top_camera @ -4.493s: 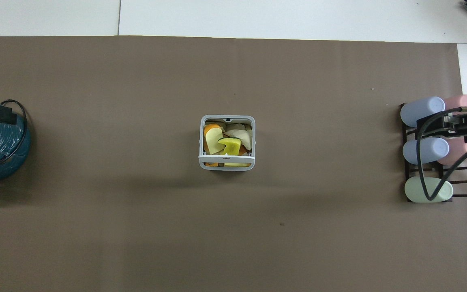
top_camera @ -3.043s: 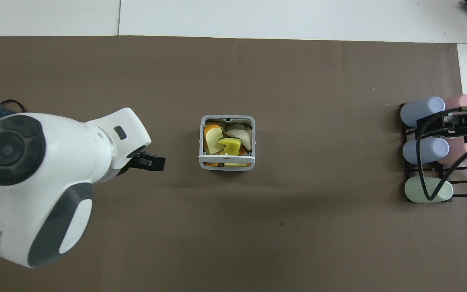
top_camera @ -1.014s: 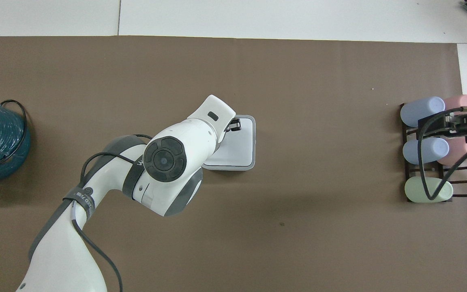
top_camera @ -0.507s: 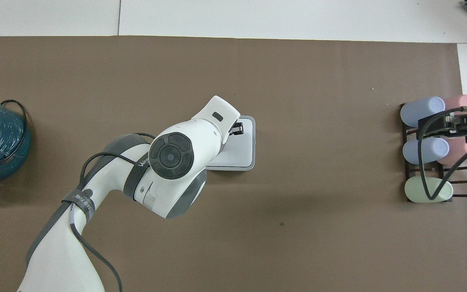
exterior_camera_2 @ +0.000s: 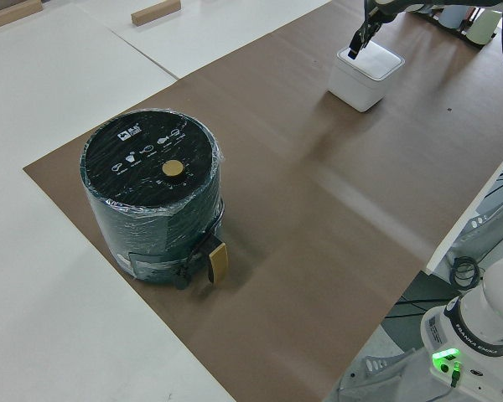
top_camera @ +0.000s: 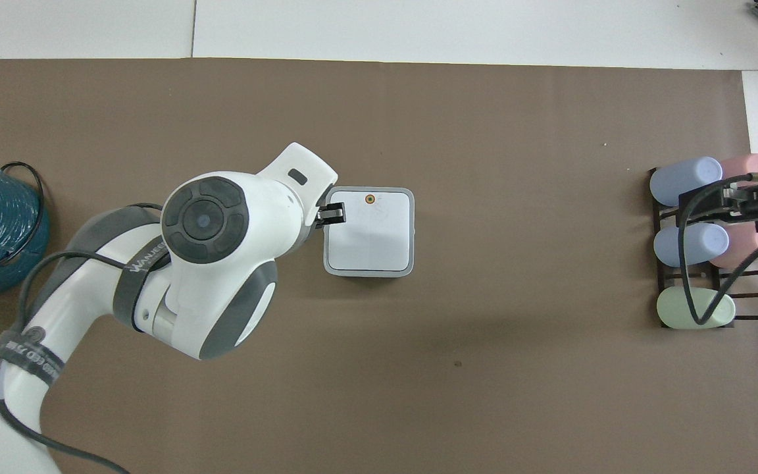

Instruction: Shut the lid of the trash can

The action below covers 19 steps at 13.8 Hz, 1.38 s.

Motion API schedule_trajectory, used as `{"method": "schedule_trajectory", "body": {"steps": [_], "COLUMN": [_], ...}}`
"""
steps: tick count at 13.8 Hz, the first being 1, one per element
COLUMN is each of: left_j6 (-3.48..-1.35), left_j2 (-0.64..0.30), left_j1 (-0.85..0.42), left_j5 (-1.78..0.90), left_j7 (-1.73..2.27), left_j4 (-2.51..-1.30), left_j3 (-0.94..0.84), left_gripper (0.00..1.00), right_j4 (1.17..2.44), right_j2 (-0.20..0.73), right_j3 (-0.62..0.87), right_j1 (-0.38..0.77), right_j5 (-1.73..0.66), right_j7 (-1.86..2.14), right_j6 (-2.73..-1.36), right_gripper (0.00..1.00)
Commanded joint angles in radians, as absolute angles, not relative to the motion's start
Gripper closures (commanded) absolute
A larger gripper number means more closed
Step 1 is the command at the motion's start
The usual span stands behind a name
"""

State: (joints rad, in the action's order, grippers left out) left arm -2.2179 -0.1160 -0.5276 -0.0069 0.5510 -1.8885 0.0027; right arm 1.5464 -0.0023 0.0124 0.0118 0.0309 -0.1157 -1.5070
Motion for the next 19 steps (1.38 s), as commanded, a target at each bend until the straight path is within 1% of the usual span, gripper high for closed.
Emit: {"method": "schedule_trajectory", "body": {"steps": [1,3,7,10,12,15,16,18,19], "left_j6": [-2.145,-2.120,-2.074,-2.063,-1.992,-1.818,-1.795,-1.731,-1.682], "left_j2": [-0.037,-0.014,0.052,0.052,0.037,-0.012,-0.027,-0.052,-0.067], "left_j1": [-0.442,-0.384,-0.200,-0.112,-0.068,-0.005,0.000,0.006,0.006], "left_j5": [-0.011,-0.012,-0.012,-0.009,-0.009,-0.008,-0.009,-0.018,-0.011], "left_j7": [0.413,0.329,0.111,0.065,0.011,-0.050,-0.054,-0.055,-0.055], "left_j4": [-1.937,-1.945,-1.930,-1.884,-1.804,-1.616,-1.568,-1.522,-1.467], "left_j3": [-0.003,-0.002,-0.002,0.006,0.009,0.009,0.011,0.015,0.015], "left_gripper": [0.00,0.00,0.00,0.00,0.00,0.00,0.00,0.00,0.00], "right_j4": [1.555,1.555,1.559,1.559,1.559,1.559,1.559,1.559,1.559], "right_j2": [-0.015,-0.015,-0.017,-0.017,-0.017,-0.017,-0.017,-0.017,-0.017], "right_j3": [0.020,0.020,0.020,0.020,0.020,0.020,0.020,0.021,0.021], "right_j1": [-0.002,-0.002,-0.002,-0.002,-0.002,-0.002,-0.002,-0.002,-0.002], "right_j5": [0.018,0.018,0.018,0.018,0.018,0.018,0.018,0.018,0.018], "right_j7": [-0.120,-0.120,-0.120,-0.120,-0.120,-0.120,-0.120,-0.120,-0.120], "right_j6": [-1.496,-1.496,-1.494,-1.494,-1.494,-1.494,-1.494,-1.494,-1.494], "right_gripper": [0.00,0.00,0.00,0.00,0.00,0.00,0.00,0.00,0.00]}}
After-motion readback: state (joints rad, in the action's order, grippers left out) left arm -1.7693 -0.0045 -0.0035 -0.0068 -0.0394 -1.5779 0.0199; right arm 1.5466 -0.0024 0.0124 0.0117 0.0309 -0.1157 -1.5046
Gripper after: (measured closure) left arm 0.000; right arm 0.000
